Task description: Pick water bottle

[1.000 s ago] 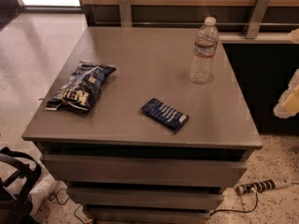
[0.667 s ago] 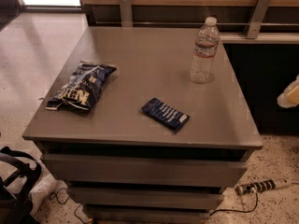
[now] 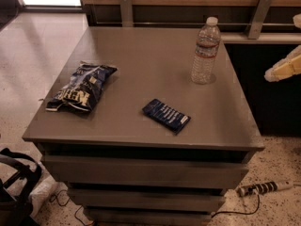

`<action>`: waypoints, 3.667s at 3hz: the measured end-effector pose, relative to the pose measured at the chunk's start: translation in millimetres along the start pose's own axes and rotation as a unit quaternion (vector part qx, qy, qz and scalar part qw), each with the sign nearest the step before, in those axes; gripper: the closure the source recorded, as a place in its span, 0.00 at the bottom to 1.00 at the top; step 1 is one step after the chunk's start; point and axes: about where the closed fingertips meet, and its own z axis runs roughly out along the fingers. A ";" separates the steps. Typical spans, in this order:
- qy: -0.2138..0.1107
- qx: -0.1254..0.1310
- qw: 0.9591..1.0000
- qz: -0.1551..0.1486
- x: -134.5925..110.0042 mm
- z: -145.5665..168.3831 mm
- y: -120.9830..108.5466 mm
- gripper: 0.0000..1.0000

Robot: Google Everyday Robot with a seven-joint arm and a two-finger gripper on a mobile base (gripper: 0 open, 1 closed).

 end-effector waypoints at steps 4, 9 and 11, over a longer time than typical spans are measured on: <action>-0.089 -0.072 0.993 0.033 -17.1 102.5 -13.5 0.00; -0.251 -0.109 0.961 0.033 -51.9 165.3 -15.4 0.16; -0.253 -0.114 0.960 0.032 -55.5 169.8 -12.4 0.61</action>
Offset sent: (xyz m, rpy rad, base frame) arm 0.0654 0.0429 -0.0352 0.1309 0.0359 0.1234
